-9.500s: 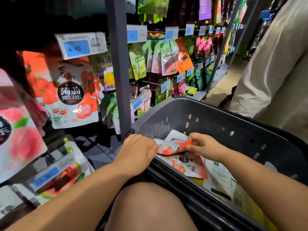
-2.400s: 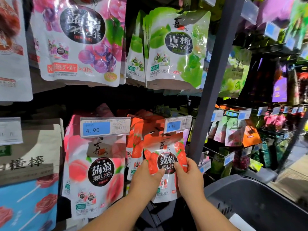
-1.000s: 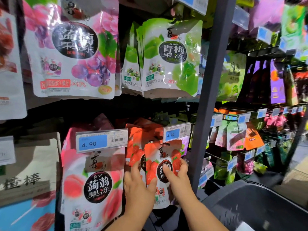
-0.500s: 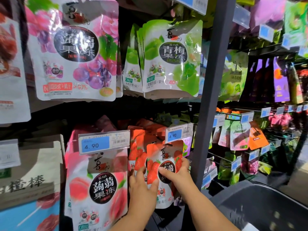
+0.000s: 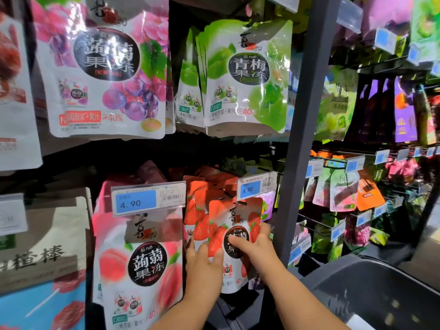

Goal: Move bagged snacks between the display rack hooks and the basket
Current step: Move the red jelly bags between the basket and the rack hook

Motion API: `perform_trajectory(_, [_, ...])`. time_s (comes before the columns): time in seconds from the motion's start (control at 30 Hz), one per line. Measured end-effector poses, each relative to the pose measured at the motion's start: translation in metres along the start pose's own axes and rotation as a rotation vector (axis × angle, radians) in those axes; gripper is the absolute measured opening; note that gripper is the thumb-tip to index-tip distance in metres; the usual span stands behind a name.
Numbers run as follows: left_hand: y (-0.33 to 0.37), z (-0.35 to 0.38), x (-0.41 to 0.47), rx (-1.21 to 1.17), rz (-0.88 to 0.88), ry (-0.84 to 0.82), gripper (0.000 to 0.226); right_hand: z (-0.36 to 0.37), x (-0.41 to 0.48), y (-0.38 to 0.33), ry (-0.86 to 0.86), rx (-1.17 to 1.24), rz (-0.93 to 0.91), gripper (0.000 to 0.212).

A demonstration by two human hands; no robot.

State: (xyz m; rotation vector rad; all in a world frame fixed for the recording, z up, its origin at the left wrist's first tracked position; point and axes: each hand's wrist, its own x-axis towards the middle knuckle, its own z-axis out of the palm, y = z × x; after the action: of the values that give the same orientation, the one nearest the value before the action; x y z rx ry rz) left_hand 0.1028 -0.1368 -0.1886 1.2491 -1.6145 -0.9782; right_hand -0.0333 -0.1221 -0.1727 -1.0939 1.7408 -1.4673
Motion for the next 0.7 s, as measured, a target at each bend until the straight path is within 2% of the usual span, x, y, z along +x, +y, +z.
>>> perform_trajectory(0.23, [0.001,-0.006,-0.001,0.002,-0.040,-0.026,0.039,0.006,0.000,0.008,0.071,-0.093,-0.014,0.105])
perform_trajectory(0.4, [0.000,-0.010,-0.003,-0.040,-0.010,-0.011,0.046,0.008,-0.025,0.004,0.156,-0.223,-0.032,0.090])
perform_trajectory(0.53, [-0.004,-0.006,-0.005,-0.117,-0.024,-0.011,0.029,0.000,-0.035,0.006,0.215,-0.295,-0.078,0.075])
perform_trajectory(0.63, [-0.004,0.000,-0.008,-0.076,0.009,0.009,0.021,-0.005,-0.039,0.008,0.249,-0.327,-0.120,0.083])
perform_trajectory(0.7, [-0.004,0.004,-0.010,-0.032,0.010,0.045,0.023,-0.007,-0.042,0.008,0.251,-0.388,-0.139,0.086])
